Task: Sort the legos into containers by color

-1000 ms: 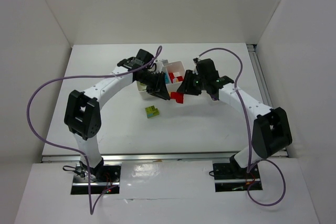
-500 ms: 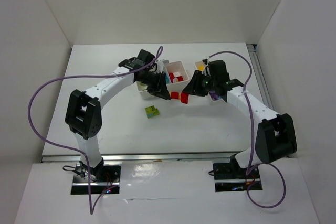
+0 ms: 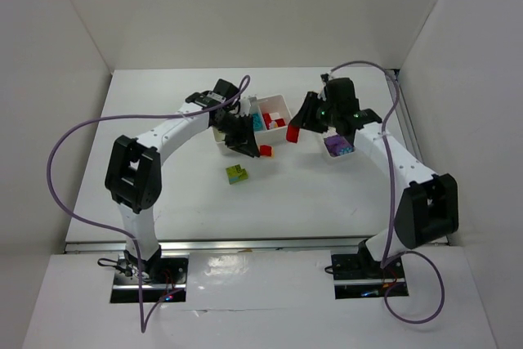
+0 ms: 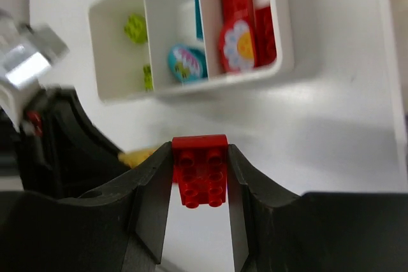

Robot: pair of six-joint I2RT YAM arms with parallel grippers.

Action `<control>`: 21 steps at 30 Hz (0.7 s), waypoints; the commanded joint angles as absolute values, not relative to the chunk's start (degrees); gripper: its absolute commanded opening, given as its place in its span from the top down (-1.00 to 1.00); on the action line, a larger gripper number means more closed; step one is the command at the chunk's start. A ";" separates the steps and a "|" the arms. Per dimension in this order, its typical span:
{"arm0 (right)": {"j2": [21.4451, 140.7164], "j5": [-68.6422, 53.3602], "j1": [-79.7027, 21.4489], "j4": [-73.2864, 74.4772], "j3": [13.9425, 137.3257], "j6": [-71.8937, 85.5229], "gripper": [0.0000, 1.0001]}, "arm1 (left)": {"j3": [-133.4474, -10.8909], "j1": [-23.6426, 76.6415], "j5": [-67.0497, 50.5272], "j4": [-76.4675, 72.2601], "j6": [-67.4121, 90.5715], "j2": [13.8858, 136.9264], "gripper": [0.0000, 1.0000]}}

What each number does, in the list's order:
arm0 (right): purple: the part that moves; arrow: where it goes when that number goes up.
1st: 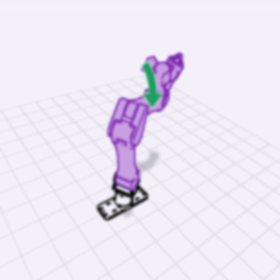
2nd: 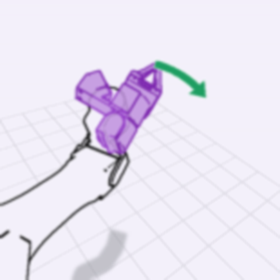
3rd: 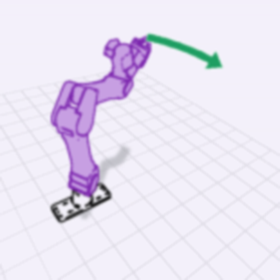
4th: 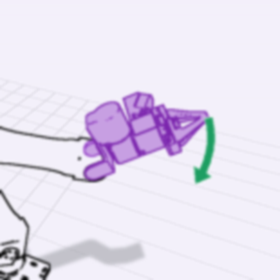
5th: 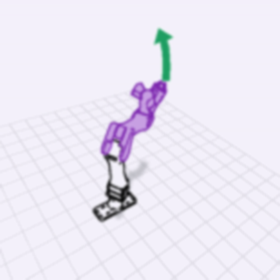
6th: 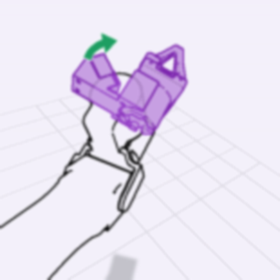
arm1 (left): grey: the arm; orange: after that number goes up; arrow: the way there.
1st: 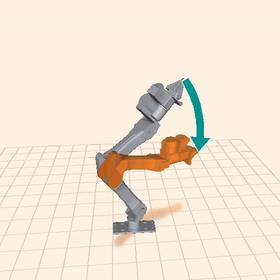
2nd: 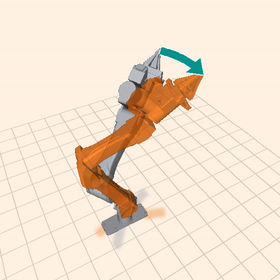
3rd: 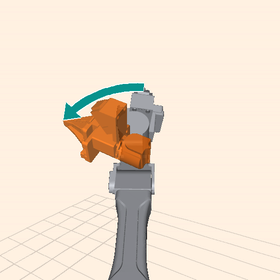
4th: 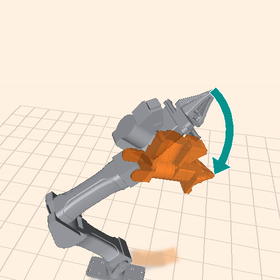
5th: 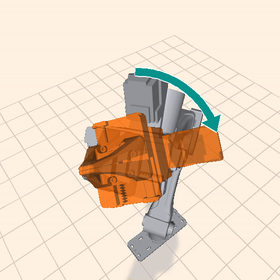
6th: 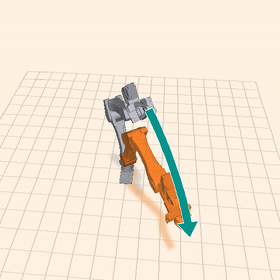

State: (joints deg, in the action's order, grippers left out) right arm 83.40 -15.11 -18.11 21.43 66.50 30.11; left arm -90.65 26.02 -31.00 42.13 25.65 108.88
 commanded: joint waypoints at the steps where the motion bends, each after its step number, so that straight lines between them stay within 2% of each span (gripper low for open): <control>1: 88.40 -8.71 -18.46 19.07 75.48 28.31 0.97 | -90.97 26.10 -30.42 44.03 24.26 105.38 1.00; 8: 103.61 -8.09 -18.98 16.79 88.67 25.58 0.97 | -90.18 25.58 -29.62 44.65 24.25 103.62 1.00; 10: 107.30 -8.61 -19.51 15.56 91.75 25.58 0.92 | -90.88 25.58 -29.10 44.65 24.26 103.62 1.00; 13: 111.26 -6.86 -20.91 16.95 96.23 24.35 0.41 | -92.02 25.58 -29.09 45.18 24.26 103.62 1.00; 14: 112.05 -5.99 -21.44 18.01 97.63 23.82 0.07 | -92.72 25.58 -28.40 45.18 24.78 103.62 1.00; 15: 112.67 -5.98 -21.45 18.80 99.39 23.21 -0.06 | -92.72 25.58 -28.39 45.18 24.79 103.62 1.00; 21: 105.48 -5.45 -21.97 16.79 92.30 23.20 -0.13 | -93.25 25.58 -27.25 45.18 24.79 104.15 1.00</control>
